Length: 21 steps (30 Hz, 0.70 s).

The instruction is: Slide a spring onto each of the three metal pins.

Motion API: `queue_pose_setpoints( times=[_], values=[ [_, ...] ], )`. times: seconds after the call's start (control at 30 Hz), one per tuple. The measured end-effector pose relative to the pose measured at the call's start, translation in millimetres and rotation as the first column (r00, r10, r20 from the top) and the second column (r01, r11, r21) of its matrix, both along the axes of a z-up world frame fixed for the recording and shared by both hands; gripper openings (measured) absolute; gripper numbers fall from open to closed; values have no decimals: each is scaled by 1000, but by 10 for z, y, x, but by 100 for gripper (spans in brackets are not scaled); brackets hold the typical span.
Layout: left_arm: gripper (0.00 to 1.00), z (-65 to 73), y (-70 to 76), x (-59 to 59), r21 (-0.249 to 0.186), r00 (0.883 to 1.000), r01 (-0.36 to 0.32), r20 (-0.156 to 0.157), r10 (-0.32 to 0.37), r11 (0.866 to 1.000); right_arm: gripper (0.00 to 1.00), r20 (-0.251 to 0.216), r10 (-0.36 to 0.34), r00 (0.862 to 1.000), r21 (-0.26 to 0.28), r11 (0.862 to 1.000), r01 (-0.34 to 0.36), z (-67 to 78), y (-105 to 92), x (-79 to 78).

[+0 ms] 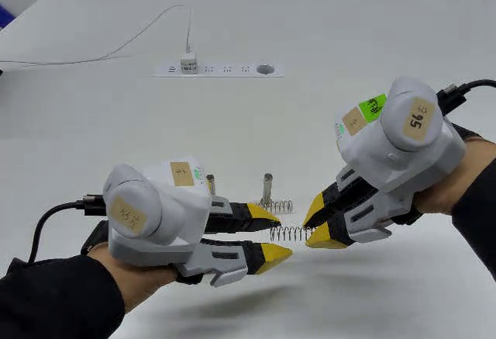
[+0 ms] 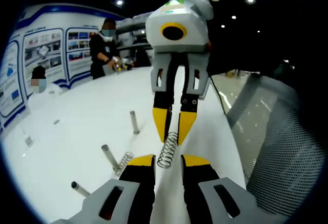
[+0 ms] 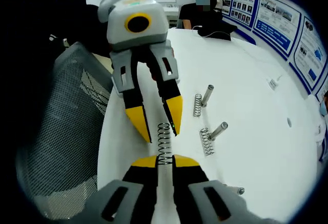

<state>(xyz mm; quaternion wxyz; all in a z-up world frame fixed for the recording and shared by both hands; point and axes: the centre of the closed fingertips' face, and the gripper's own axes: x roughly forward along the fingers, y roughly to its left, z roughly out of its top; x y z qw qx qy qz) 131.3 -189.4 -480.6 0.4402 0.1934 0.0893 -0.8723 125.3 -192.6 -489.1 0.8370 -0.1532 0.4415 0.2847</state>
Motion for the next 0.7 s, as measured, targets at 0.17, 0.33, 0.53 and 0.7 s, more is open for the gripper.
queue_pose_setpoints(
  times=[0.17, 0.33, 0.53, 0.7],
  values=[
    [14, -7, 4, 0, -1, 1000, 6, 17, -6, 1000, 11, 0, 9, 1000, 0, 1000, -9, 31, 35, -5],
    [13, -16, 3, 15, -4, 999, 8, 39, -8, 1000, 11, 6, 5, 1000, 0, 1000, -5, 73, 37, 1],
    [12, -28, 6, 21, -6, 998, 14, 63, -13, 1000, 11, 26, 3, 1000, 15, 1000, -3, 175, 50, 21],
    [12, -39, 7, 16, -4, 997, 18, 72, -18, 1000, 11, 54, 1, 999, 31, 1000, -2, 282, 82, 58]
  ],
)
